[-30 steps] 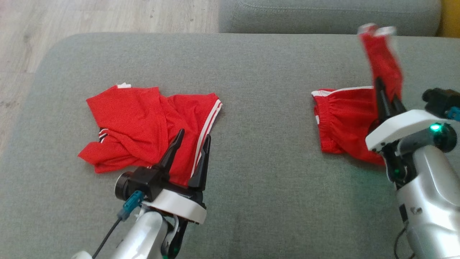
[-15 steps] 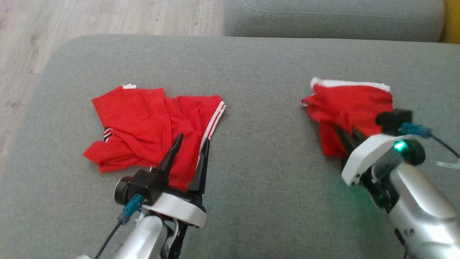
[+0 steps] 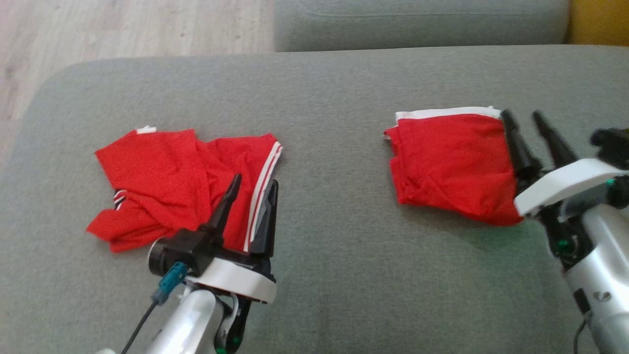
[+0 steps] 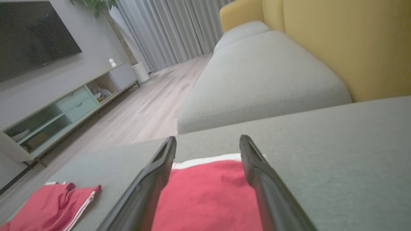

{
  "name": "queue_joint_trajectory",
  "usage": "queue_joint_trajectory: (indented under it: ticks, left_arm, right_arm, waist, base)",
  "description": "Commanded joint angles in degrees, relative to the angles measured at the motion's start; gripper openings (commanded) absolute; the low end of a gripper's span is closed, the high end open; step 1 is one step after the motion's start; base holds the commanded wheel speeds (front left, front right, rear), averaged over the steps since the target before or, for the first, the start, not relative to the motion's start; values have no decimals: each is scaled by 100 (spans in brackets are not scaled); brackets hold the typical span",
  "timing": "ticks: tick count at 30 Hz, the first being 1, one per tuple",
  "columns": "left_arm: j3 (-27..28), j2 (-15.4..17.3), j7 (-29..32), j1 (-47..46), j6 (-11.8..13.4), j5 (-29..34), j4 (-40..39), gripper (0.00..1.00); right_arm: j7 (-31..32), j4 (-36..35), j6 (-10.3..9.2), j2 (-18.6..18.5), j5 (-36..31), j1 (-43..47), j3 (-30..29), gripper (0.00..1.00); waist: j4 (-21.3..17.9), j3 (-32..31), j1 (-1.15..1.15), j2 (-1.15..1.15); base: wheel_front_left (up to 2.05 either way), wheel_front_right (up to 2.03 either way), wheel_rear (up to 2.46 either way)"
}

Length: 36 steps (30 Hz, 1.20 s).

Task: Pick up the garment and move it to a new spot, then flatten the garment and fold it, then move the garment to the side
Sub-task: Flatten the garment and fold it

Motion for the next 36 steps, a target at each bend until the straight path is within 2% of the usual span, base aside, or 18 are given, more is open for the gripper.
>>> queue_joint_trajectory:
  ticks: [1,4,6,11,16,21,27,28,29,36]
  left_arm:
    - [274,85,-79,-224,38,-39,-200,100]
    - [351,80,-98,-214,57,-44,-202,100]
    - [407,63,-110,-177,64,-36,-197,100]
    - [494,32,-118,-96,79,4,-214,100]
    - [681,-25,-120,99,48,106,-328,100]
    - [823,-92,-121,289,-39,230,-360,100]
    - [915,-155,-121,245,-170,365,-393,100]
    - [913,-164,-121,210,-191,390,-399,100]
    - [909,-172,-121,173,-211,413,-407,100]
    - [936,-213,-121,-116,-321,500,-460,100]
  right_arm:
    - [-217,-241,-4,-84,-82,-178,-122,100]
    - [-531,-303,-4,-89,-400,-96,-511,100]
    - [-741,-339,-4,8,-887,90,-930,100]
    - [-866,-530,-4,374,-1441,520,-1479,100]
    - [-931,-932,-4,985,-2039,1187,-2064,100]
    - [-871,-1250,-4,1397,-2455,1614,-2306,100]
    - [-626,-1582,-4,1566,-2640,1619,-2445,100]
    - [-588,-1628,-4,1575,-2668,1580,-2464,2]
    - [-559,-1668,-4,1584,-2700,1536,-2485,0]
    - [-249,-1594,-4,1626,-3043,900,-2581,0]
  waist:
    - [-119,-44,0,0]
    - [-247,-117,0,0]
    - [-349,-191,0,0]
    - [-445,-273,0,0]
    - [-516,-310,0,0]
    - [-556,-270,0,0]
    - [-501,-50,0,0]
    - [-476,13,0,0]
    - [-449,76,0,0]
    - [-188,611,0,0]
  base:
    - [0,0,0]
    - [0,0,0]
    - [0,0,0]
    - [0,0,0]
    - [0,0,0]
    - [0,0,0]
    - [0,0,0]
    - [0,0,0]
    - [0,0,0]
    - [0,0,0]
